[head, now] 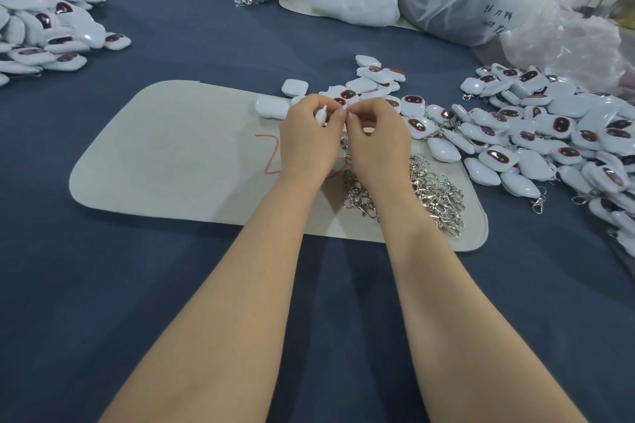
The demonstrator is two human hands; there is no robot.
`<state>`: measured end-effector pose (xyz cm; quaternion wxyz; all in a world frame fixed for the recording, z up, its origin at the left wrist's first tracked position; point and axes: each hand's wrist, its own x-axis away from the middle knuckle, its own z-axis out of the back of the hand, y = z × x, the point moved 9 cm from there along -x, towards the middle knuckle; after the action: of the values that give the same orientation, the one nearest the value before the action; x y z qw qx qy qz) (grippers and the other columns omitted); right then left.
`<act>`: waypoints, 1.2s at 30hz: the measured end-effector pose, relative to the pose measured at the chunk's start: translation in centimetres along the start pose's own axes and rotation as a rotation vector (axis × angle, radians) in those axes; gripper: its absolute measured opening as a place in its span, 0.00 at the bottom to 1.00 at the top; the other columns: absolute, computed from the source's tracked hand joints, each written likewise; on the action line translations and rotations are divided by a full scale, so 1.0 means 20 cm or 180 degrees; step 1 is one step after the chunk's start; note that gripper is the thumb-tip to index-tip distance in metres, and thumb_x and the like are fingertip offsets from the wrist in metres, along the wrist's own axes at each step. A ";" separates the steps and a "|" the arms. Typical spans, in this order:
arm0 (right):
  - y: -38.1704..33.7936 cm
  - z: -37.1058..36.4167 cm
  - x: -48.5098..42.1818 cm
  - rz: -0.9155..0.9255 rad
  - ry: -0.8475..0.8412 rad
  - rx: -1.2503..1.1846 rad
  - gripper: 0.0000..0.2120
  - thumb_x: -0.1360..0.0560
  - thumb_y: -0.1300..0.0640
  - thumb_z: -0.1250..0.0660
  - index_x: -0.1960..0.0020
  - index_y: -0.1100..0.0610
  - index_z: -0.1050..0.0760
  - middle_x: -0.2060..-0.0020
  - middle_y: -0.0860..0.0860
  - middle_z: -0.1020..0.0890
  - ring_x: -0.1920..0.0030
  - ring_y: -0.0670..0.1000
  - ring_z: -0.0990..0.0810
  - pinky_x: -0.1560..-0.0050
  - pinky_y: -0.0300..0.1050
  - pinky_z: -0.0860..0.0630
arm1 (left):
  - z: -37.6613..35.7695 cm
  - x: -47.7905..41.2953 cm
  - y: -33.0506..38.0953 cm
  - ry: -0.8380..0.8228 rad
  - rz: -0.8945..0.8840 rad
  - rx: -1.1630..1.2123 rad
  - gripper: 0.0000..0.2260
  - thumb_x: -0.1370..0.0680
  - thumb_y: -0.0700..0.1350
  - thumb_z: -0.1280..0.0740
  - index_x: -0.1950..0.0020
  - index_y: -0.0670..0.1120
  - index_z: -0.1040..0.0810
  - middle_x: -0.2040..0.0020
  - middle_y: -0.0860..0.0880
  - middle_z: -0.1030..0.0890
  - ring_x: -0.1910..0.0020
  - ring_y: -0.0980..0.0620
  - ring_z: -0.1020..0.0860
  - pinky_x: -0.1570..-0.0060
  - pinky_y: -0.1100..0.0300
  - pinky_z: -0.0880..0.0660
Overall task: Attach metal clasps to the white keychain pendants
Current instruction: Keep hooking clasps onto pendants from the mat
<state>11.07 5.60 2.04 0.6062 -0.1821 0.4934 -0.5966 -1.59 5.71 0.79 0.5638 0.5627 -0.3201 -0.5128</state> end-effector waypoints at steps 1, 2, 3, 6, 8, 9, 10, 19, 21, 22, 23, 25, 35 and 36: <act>0.00 0.01 0.00 0.0012 0.0060 0.0014 0.04 0.24 0.63 0.37 0.52 0.57 0.24 0.54 0.49 0.20 0.55 0.45 0.25 0.53 0.32 0.31 | 0.00 0.00 0.00 -0.0024 -0.0004 -0.0036 0.03 0.23 0.41 0.34 0.56 0.45 0.22 0.56 0.52 0.21 0.53 0.56 0.25 0.54 0.66 0.31; 0.00 0.02 -0.01 0.0005 0.0106 0.0006 0.04 0.24 0.63 0.37 0.51 0.58 0.24 0.54 0.49 0.21 0.56 0.45 0.25 0.54 0.31 0.32 | -0.01 0.00 0.00 -0.0059 -0.0011 -0.0075 0.03 0.23 0.41 0.34 0.57 0.46 0.22 0.57 0.52 0.21 0.54 0.55 0.25 0.55 0.65 0.32; 0.00 0.03 -0.01 -0.0007 0.0129 -0.0023 0.05 0.24 0.63 0.37 0.51 0.59 0.23 0.55 0.49 0.21 0.56 0.45 0.25 0.55 0.30 0.31 | -0.02 0.00 0.00 -0.0101 -0.0022 -0.0111 0.04 0.23 0.42 0.34 0.57 0.46 0.22 0.57 0.51 0.21 0.55 0.55 0.26 0.56 0.65 0.32; 0.00 0.02 -0.01 0.0022 0.0093 -0.0091 0.07 0.24 0.65 0.38 0.51 0.59 0.22 0.57 0.47 0.21 0.57 0.44 0.24 0.55 0.27 0.30 | -0.03 -0.01 0.00 -0.0187 -0.0073 -0.0171 0.04 0.22 0.44 0.34 0.57 0.46 0.22 0.57 0.51 0.21 0.55 0.55 0.26 0.58 0.66 0.34; -0.02 0.02 0.00 0.0069 0.0073 -0.0109 0.08 0.24 0.66 0.38 0.51 0.60 0.21 0.57 0.47 0.20 0.57 0.44 0.23 0.53 0.29 0.28 | -0.03 -0.01 0.00 -0.0172 -0.0095 -0.0175 0.05 0.22 0.43 0.35 0.55 0.45 0.21 0.57 0.51 0.21 0.55 0.55 0.26 0.58 0.66 0.34; -0.02 0.02 0.00 0.0084 0.0065 -0.0152 0.08 0.24 0.67 0.38 0.51 0.60 0.21 0.58 0.47 0.20 0.58 0.44 0.23 0.53 0.30 0.28 | -0.03 0.00 0.01 -0.0151 -0.0091 -0.0179 0.05 0.22 0.43 0.35 0.55 0.45 0.21 0.57 0.51 0.21 0.55 0.55 0.26 0.59 0.66 0.34; -0.02 0.01 0.00 0.0096 0.0058 -0.0198 0.08 0.24 0.67 0.38 0.50 0.60 0.22 0.58 0.46 0.21 0.59 0.42 0.23 0.53 0.29 0.28 | -0.03 0.00 0.00 -0.0133 -0.0080 -0.0187 0.05 0.22 0.42 0.36 0.55 0.45 0.21 0.57 0.51 0.21 0.55 0.54 0.25 0.59 0.66 0.34; -0.03 0.03 0.01 0.0167 0.0119 -0.0245 0.06 0.25 0.68 0.38 0.51 0.62 0.24 0.61 0.44 0.24 0.62 0.38 0.26 0.57 0.26 0.30 | -0.02 0.00 0.00 -0.0088 -0.0009 -0.0191 0.06 0.22 0.39 0.38 0.53 0.42 0.21 0.51 0.47 0.19 0.51 0.52 0.24 0.53 0.64 0.31; -0.02 0.02 0.01 0.0135 0.0101 -0.0259 0.05 0.26 0.67 0.37 0.52 0.61 0.24 0.61 0.44 0.24 0.63 0.39 0.27 0.58 0.27 0.30 | -0.02 0.00 0.01 -0.0092 0.0000 -0.0189 0.06 0.22 0.39 0.38 0.53 0.42 0.21 0.51 0.47 0.19 0.50 0.52 0.24 0.53 0.64 0.31; -0.02 0.02 0.01 0.0122 0.0086 -0.0261 0.05 0.26 0.67 0.37 0.53 0.60 0.25 0.62 0.43 0.24 0.63 0.39 0.27 0.58 0.28 0.29 | -0.02 0.00 0.01 -0.0096 -0.0002 -0.0192 0.06 0.22 0.39 0.37 0.53 0.42 0.21 0.51 0.47 0.19 0.50 0.52 0.24 0.53 0.65 0.31; -0.02 0.02 0.01 0.0113 0.0078 -0.0246 0.05 0.26 0.67 0.36 0.53 0.60 0.25 0.63 0.42 0.25 0.64 0.39 0.27 0.58 0.29 0.29 | -0.02 0.00 0.01 -0.0101 -0.0013 -0.0197 0.06 0.22 0.38 0.37 0.53 0.42 0.21 0.51 0.47 0.19 0.50 0.52 0.24 0.53 0.65 0.31; -0.02 0.02 0.01 0.0111 0.0080 -0.0193 0.04 0.27 0.66 0.35 0.54 0.60 0.26 0.64 0.41 0.26 0.65 0.39 0.27 0.59 0.29 0.30 | -0.02 0.00 0.01 -0.0107 -0.0040 -0.0203 0.06 0.22 0.38 0.37 0.53 0.42 0.20 0.51 0.47 0.18 0.50 0.52 0.23 0.53 0.65 0.31; -0.04 0.02 0.02 0.0235 0.0110 -0.0079 0.04 0.27 0.67 0.35 0.54 0.61 0.25 0.61 0.48 0.23 0.65 0.41 0.28 0.57 0.36 0.27 | -0.02 0.00 0.02 -0.0100 -0.0102 -0.0267 0.06 0.22 0.38 0.37 0.53 0.43 0.20 0.52 0.49 0.19 0.50 0.53 0.23 0.53 0.66 0.31; -0.04 0.02 0.02 0.0230 0.0114 -0.0075 0.03 0.27 0.67 0.35 0.54 0.61 0.25 0.61 0.48 0.23 0.65 0.42 0.28 0.57 0.37 0.27 | -0.02 0.00 0.02 -0.0099 -0.0101 -0.0267 0.06 0.22 0.38 0.37 0.53 0.43 0.21 0.52 0.49 0.19 0.50 0.53 0.23 0.53 0.67 0.32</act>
<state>10.96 4.95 2.79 0.6162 -0.1605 0.5175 -0.5716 -1.16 5.74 1.17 0.5737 0.5355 -0.2980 -0.5434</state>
